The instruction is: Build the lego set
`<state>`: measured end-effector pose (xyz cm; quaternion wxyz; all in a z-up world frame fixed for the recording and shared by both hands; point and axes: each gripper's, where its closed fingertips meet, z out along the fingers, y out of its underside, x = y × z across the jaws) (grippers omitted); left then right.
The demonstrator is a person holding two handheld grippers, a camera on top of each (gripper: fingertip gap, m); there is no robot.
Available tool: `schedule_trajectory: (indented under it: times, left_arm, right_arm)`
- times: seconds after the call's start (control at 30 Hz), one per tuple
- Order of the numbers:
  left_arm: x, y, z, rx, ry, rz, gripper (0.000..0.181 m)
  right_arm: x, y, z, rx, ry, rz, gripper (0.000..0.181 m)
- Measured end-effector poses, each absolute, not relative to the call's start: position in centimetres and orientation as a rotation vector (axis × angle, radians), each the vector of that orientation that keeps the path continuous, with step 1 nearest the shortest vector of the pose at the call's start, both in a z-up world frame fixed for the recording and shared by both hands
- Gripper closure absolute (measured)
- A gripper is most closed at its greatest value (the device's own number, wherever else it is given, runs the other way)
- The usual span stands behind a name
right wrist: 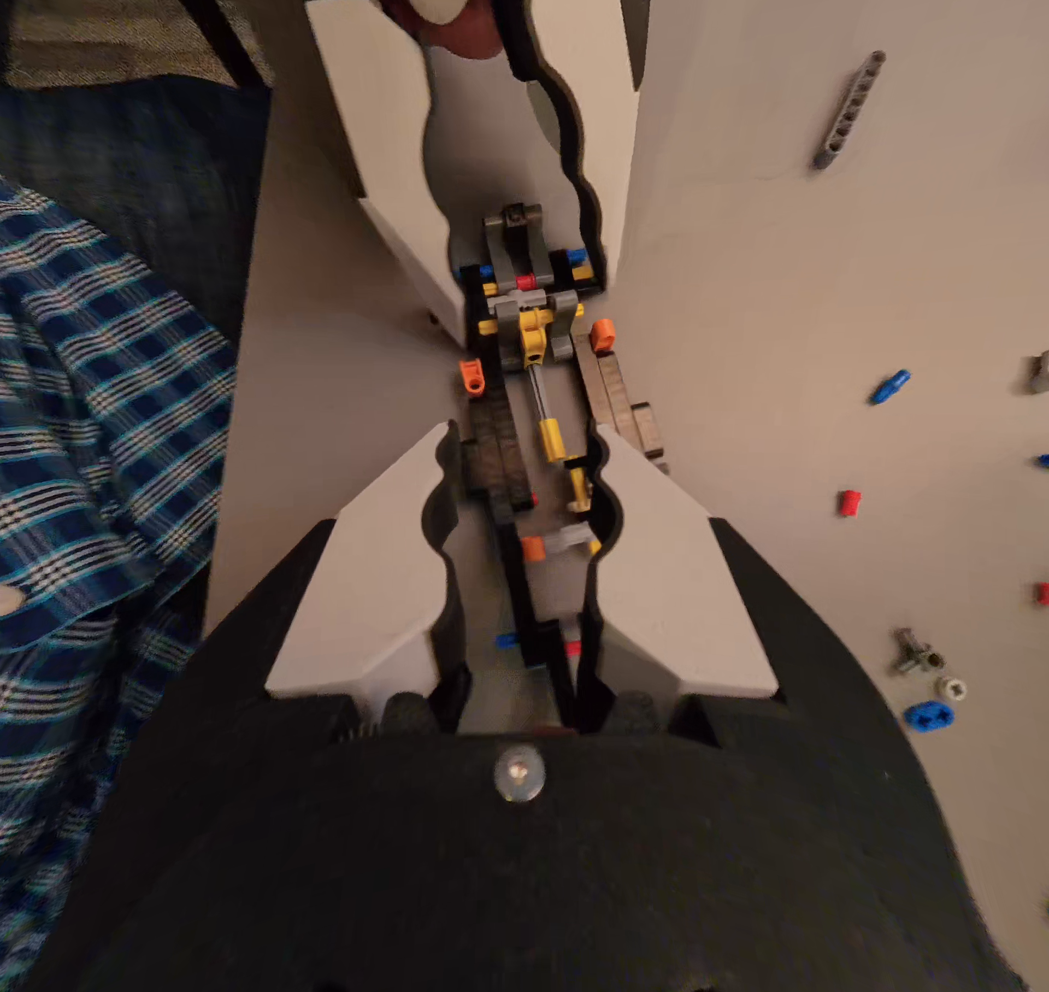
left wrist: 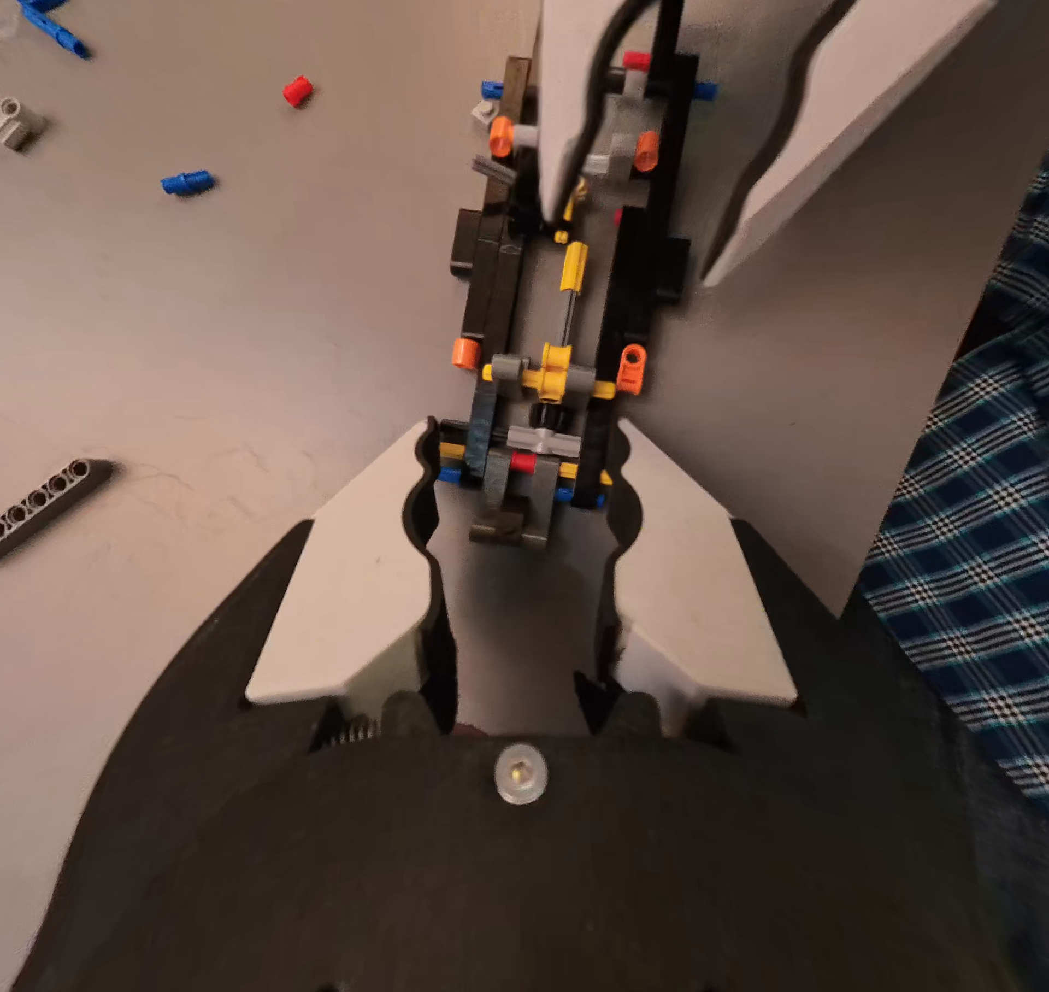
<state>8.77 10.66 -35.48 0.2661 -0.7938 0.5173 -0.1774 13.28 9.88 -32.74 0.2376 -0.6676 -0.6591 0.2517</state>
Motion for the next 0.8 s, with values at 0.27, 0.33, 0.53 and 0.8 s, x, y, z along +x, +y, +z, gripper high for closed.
schedule_trajectory:
  times: [0.27,0.33,0.53,0.8]
  left_arm:
    - [9.3,10.2,-35.5,-2.256,1.225,-0.393,0.126]
    - [9.3,10.1,-35.5,-2.277,1.173,-0.386,0.126]
    - [10.2,9.4,-35.1,-2.342,0.970,-0.464,0.126]
    - [11.4,9.0,-34.9,-2.375,0.748,-0.499,0.126]
  right_arm:
    - [14.3,6.7,-32.7,-1.979,-1.668,0.757,0.156]
    - [14.4,6.3,-32.8,-2.052,-1.570,0.793,0.156]
    - [14.4,5.2,-33.6,-2.301,-1.135,1.076,0.161]
    - [14.7,7.5,-33.0,-2.308,-0.646,1.267,0.165]
